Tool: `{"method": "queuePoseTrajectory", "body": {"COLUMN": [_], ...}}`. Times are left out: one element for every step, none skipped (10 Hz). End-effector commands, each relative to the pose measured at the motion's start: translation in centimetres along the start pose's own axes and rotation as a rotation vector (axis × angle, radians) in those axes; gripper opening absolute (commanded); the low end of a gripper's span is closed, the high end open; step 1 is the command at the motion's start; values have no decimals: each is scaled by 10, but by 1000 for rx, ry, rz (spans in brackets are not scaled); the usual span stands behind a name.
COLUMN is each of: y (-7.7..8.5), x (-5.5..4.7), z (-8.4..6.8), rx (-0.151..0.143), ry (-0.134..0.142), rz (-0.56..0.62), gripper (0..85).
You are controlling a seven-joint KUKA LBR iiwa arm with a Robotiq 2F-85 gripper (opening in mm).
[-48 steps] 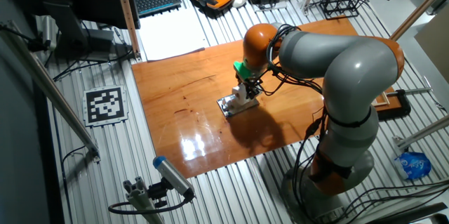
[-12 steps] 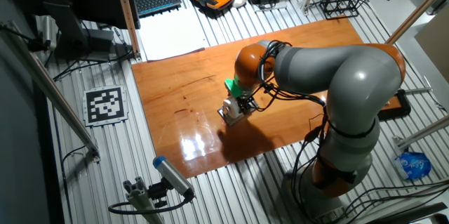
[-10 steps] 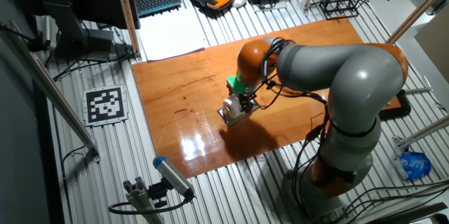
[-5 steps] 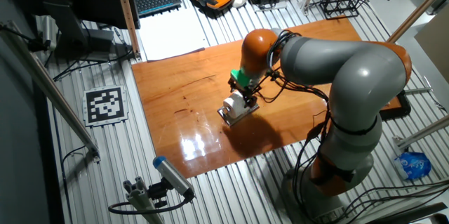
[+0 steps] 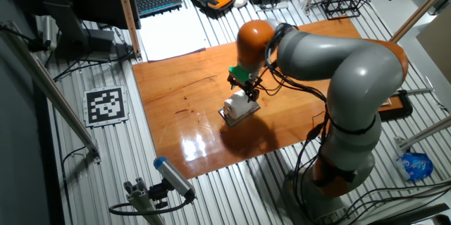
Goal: Put the toilet paper on its holder
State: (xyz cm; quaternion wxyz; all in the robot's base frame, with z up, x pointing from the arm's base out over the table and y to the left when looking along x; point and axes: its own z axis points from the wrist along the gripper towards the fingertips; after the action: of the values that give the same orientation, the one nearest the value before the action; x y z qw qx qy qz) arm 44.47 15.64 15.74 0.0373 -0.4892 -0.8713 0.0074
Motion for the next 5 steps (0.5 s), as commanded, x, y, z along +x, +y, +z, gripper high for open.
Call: {"method": "queuePoseTrajectory", "body": {"y": [0,-1,-1,-2,-2], "x": [-5,-9,-13,-16,-20], "z": [-5,-7,-8,-10,-11], "rx": [27,55,66,78,86], "ry": [24,11,-1,-22,-40], "rz": [-339,-443,-541,-637,-719], "gripper": [850,850,850,850,850]}}
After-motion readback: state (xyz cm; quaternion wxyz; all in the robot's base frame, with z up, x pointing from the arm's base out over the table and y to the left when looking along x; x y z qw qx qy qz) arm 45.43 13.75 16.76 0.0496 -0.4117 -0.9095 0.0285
